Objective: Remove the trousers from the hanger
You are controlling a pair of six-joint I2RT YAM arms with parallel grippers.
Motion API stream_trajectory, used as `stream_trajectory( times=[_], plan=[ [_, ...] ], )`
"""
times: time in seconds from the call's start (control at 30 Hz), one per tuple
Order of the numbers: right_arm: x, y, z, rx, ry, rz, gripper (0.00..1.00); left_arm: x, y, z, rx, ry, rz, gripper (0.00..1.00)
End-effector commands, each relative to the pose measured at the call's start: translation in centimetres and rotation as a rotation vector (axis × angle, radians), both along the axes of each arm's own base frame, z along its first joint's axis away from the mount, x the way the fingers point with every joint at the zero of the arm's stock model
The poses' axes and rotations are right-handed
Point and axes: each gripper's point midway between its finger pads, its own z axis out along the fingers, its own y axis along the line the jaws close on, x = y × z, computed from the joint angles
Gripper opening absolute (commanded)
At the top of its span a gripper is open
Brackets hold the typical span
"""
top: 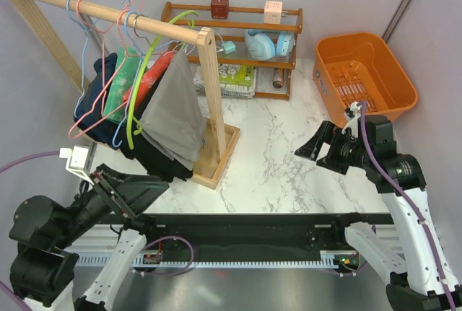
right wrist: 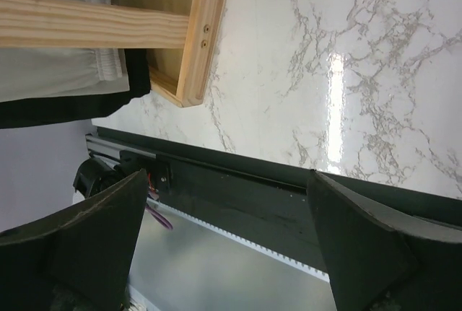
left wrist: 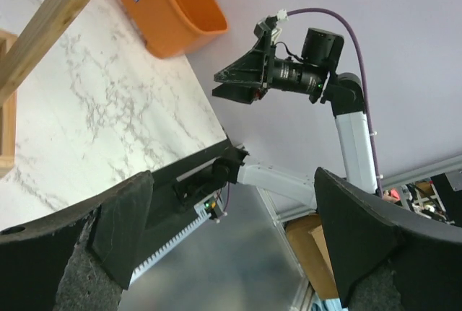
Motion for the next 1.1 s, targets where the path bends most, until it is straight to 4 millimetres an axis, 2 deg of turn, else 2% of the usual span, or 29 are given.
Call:
stream_trajectory(
  times=[0.0,0.1,0.2,0.23,0.33,0.43,0.47,0.5,0.53,0.6,0.7,0.77,0.8,0.83,0.87,0.9,0.93,0.97,1.0,1.07],
  plan=[
    [-0.6,-0.4,1.7,-0.023,-0.035,0.017,0.98,-0.4,1.6,0.6,0.079,0.051,0.064,1.00],
    [-0.3,0.2,3.3,-0.006,-0.065,0.051,0.98,0.3,2.2,0.7,0.054,0.091,0.080,1.00],
    [-0.3,0.9,3.8,-0.009,-0.066,0.142,0.98,1.2,3.1,1.9,-0.032,0.090,0.119,1.00],
    [-0.1,1.4,3.5,0.002,-0.025,0.174,0.98,1.9,4.1,2.2,-0.065,0.093,0.188,1.00],
    [0.1,2.1,4.4,0.013,-0.024,0.254,0.98,2.4,5.3,3.4,-0.054,0.049,0.228,0.98],
    [0.7,2.0,5.4,-0.026,-0.062,0.291,0.98,3.7,4.7,3.9,0.081,0.038,0.221,0.95],
    [0.6,2.3,5.8,-0.013,-0.065,0.318,0.98,5.5,3.6,3.4,0.150,0.074,0.219,0.94],
    [0.7,2.5,6.2,-0.010,-0.083,0.340,0.98,5.7,3.6,4.6,0.160,0.046,0.218,0.92],
    [1.0,2.7,6.2,-0.004,-0.073,0.353,0.98,6.2,3.4,4.8,0.199,0.027,0.212,0.92],
    [1.1,3.2,6.7,-0.017,-0.094,0.381,0.98,8.2,3.0,5.7,0.240,0.017,0.250,0.92],
    [1.4,3.9,6.8,-0.078,-0.102,0.425,0.98,11.0,2.1,6.6,0.316,-0.010,0.272,0.91],
    [1.7,4.6,6.2,-0.130,-0.091,0.468,0.98,12.2,1.7,7.1,0.348,-0.024,0.283,0.90],
    [2.0,4.6,6.6,-0.157,-0.104,0.466,0.98,12.5,1.6,8.0,0.345,-0.041,0.289,0.89],
    [2.3,5.0,6.5,-0.169,-0.098,0.478,0.98,13.7,1.1,8.0,0.375,-0.043,0.290,0.89],
    [2.2,5.5,6.6,-0.169,-0.103,0.497,0.98,14.1,1.0,8.3,0.384,-0.052,0.296,0.88],
    [2.4,5.9,7.1,-0.166,-0.114,0.501,0.98,14.0,1.1,9.6,0.370,-0.084,0.301,0.87],
    [2.5,6.2,7.2,-0.163,-0.113,0.507,0.98,15.0,0.8,9.7,0.397,-0.093,0.308,0.87],
    [2.5,6.9,7.3,-0.155,-0.116,0.518,0.98,15.2,0.8,10.4,0.398,-0.112,0.314,0.87],
    [2.6,7.2,7.4,-0.152,-0.120,0.520,0.98,14.8,1.1,11.9,0.382,-0.154,0.321,0.86],
    [2.3,8.0,7.5,-0.133,-0.122,0.532,0.98,15.5,1.0,12.9,0.408,-0.198,0.327,0.84]
  ],
)
